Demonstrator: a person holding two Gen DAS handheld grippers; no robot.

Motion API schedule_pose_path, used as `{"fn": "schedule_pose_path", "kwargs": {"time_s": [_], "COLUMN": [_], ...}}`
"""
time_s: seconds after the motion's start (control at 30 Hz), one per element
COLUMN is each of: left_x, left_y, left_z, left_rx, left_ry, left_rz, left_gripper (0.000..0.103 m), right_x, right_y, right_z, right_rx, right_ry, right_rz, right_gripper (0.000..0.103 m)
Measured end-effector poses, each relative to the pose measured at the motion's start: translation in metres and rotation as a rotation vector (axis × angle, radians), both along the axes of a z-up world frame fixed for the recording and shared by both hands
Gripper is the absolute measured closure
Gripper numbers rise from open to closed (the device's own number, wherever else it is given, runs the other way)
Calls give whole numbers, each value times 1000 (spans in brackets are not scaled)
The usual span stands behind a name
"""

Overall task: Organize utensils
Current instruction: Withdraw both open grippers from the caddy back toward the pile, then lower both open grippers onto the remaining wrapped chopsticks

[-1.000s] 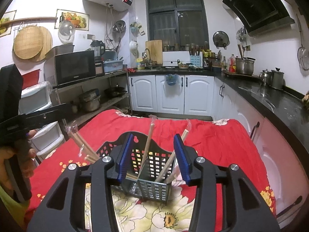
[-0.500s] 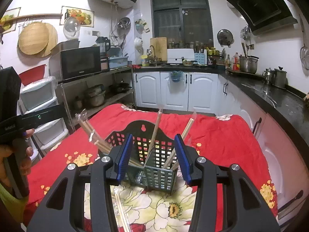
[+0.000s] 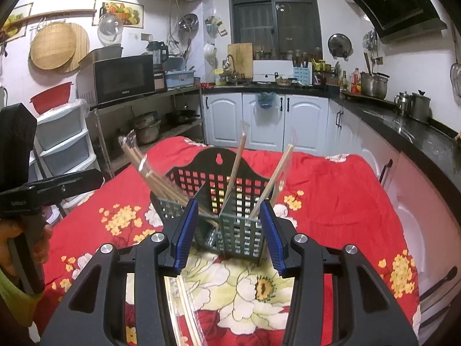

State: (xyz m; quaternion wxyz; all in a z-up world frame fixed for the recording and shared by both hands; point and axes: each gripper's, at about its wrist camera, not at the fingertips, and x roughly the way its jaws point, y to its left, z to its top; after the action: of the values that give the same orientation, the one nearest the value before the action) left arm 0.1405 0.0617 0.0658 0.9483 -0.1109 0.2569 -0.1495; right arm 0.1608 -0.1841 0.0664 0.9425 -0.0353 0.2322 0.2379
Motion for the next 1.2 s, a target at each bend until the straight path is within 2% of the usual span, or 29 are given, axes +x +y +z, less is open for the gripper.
{"fn": "schedule_pose_path", "kwargs": {"time_s": [0.43, 0.67, 1.0, 1.2], "left_x": [-2, 0, 2, -1], "left_y": [-3, -1, -9, -19], "left_z": [-30, -44, -70, -96], "left_rx": [0, -19, -26, -26], "left_ry": [77, 119, 205, 304], "left_rz": [-19, -49, -94, -135], "left_gripper": [11, 37, 66, 66], "right_x": [-19, -24, -30, -32], "right_y": [-1, -6, -8, -10], "right_z": [-21, -33, -41, -46], "right_rx": [-19, -21, -31, -30], "right_ry": [53, 86, 109, 126], "right_rz": [15, 14, 21, 20], "right_gripper": [60, 60, 65, 65]}}
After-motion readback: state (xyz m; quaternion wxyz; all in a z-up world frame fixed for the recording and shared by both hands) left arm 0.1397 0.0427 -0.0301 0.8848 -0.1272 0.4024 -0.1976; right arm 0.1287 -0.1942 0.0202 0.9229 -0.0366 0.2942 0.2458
